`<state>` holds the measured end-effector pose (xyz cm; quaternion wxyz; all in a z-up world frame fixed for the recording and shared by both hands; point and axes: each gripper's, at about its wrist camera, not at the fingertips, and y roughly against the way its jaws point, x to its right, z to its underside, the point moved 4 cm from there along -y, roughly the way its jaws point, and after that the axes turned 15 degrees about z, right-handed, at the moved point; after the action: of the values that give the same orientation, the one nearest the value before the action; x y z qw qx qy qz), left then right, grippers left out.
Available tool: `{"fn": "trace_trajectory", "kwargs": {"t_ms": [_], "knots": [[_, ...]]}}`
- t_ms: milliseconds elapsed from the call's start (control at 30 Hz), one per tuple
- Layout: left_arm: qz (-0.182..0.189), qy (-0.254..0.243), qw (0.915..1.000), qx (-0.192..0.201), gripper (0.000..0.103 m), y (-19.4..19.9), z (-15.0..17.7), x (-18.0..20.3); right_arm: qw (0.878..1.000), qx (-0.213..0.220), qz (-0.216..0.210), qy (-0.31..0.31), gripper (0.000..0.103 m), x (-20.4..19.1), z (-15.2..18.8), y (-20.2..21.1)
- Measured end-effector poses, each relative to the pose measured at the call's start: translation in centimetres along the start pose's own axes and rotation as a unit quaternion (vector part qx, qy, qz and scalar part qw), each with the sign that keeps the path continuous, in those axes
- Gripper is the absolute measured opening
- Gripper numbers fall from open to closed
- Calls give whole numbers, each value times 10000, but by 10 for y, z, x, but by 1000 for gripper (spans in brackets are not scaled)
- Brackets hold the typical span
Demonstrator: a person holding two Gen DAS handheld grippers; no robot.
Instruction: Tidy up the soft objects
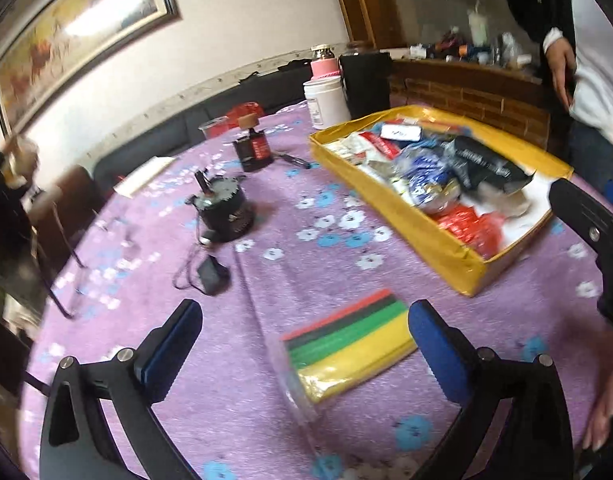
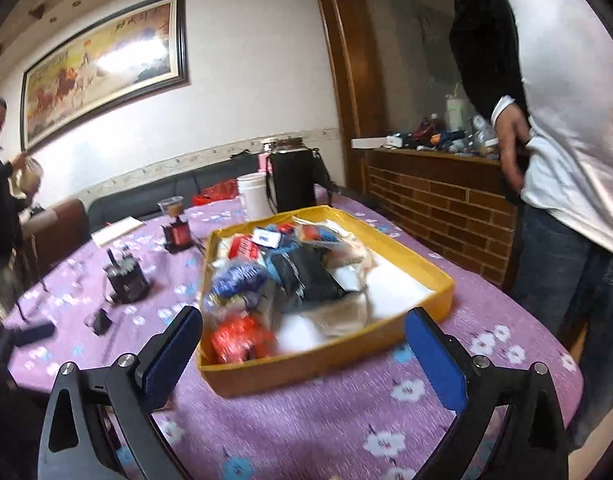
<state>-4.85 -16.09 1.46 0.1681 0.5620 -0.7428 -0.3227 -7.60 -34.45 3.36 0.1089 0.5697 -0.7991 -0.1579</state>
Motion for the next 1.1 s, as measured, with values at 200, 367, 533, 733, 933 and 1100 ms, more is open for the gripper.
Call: {"fn": "trace_trajectory", "kwargs": {"t_ms": [200,367,533,733,933,1100], "knots": [[-451,-501,9976,-146,103,-3,3,6,9993,-198,113,-294,102,6,2,-8],[7,-35,9997,-233,103,-5,1,-13,9995,-192,183,-179,102,0,1,-8],[9,327,9990,-319,103,-8,3,-27,9998,-104,120,-90,102,-7,-2,-4],[-66,256,9990,-361,103,-8,4,-24,9998,-145,109,-85,102,-9,-1,-5],[-70,228,9990,-368,103,-8,4,-23,9997,-195,76,-132,102,-9,0,-8],[-51,231,9990,-385,103,-8,4,-23,9996,-205,69,-160,102,-7,0,-7]]}}
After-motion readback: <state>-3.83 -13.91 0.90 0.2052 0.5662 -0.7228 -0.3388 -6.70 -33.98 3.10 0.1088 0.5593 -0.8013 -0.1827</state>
